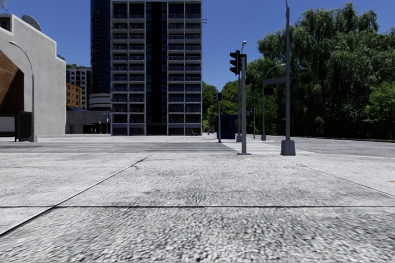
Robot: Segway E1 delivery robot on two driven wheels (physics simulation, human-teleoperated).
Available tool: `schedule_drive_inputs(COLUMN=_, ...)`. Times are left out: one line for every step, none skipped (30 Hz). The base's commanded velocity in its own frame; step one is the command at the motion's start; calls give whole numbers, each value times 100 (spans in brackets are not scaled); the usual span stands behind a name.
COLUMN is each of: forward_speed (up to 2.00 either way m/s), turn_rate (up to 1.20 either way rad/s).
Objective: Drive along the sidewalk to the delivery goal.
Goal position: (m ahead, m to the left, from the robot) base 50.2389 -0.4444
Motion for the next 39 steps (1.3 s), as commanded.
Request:
schedule_drive_inputs(forward_speed=200, turn_rate=0)
schedule_drive_inputs(forward_speed=200, turn_rate=0)
schedule_drive_inputs(forward_speed=200, turn_rate=0)
schedule_drive_inputs(forward_speed=200, turn_rate=0)
schedule_drive_inputs(forward_speed=200, turn_rate=0)
schedule_drive_inputs(forward_speed=200, turn_rate=0)
schedule_drive_inputs(forward_speed=200, turn_rate=0)
schedule_drive_inputs(forward_speed=200, turn_rate=0)
schedule_drive_inputs(forward_speed=200, turn_rate=0)
schedule_drive_inputs(forward_speed=200, turn_rate=0)
schedule_drive_inputs(forward_speed=200, turn_rate=0)
schedule_drive_inputs(forward_speed=200, turn_rate=0)
schedule_drive_inputs(forward_speed=200, turn_rate=0)
schedule_drive_inputs(forward_speed=200, turn_rate=0)
schedule_drive_inputs(forward_speed=200, turn_rate=0)
schedule_drive_inputs(forward_speed=200, turn_rate=0)
schedule_drive_inputs(forward_speed=200, turn_rate=0)
schedule_drive_inputs(forward_speed=200, turn_rate=0)
schedule_drive_inputs(forward_speed=200, turn_rate=0)
schedule_drive_inputs(forward_speed=200, turn_rate=0)
schedule_drive_inputs(forward_speed=200, turn_rate=0)
schedule_drive_inputs(forward_speed=200, turn_rate=0)
schedule_drive_inputs(forward_speed=200, turn_rate=0)
schedule_drive_inputs(forward_speed=200, turn_rate=0)
schedule_drive_inputs(forward_speed=200, turn_rate=0)
schedule_drive_inputs(forward_speed=200, turn_rate=0)
schedule_drive_inputs(forward_speed=200, turn_rate=0)
schedule_drive_inputs(forward_speed=200, turn_rate=0)
schedule_drive_inputs(forward_speed=200, turn_rate=0)
schedule_drive_inputs(forward_speed=200, turn_rate=0)
schedule_drive_inputs(forward_speed=200, turn_rate=0)
schedule_drive_inputs(forward_speed=200, turn_rate=0)
schedule_drive_inputs(forward_speed=200, turn_rate=0)
schedule_drive_inputs(forward_speed=200, turn_rate=0)
schedule_drive_inputs(forward_speed=200, turn_rate=0)
schedule_drive_inputs(forward_speed=200, turn_rate=0)
schedule_drive_inputs(forward_speed=200, turn_rate=0)
schedule_drive_inputs(forward_speed=200, turn_rate=0)
schedule_drive_inputs(forward_speed=200, turn_rate=0)
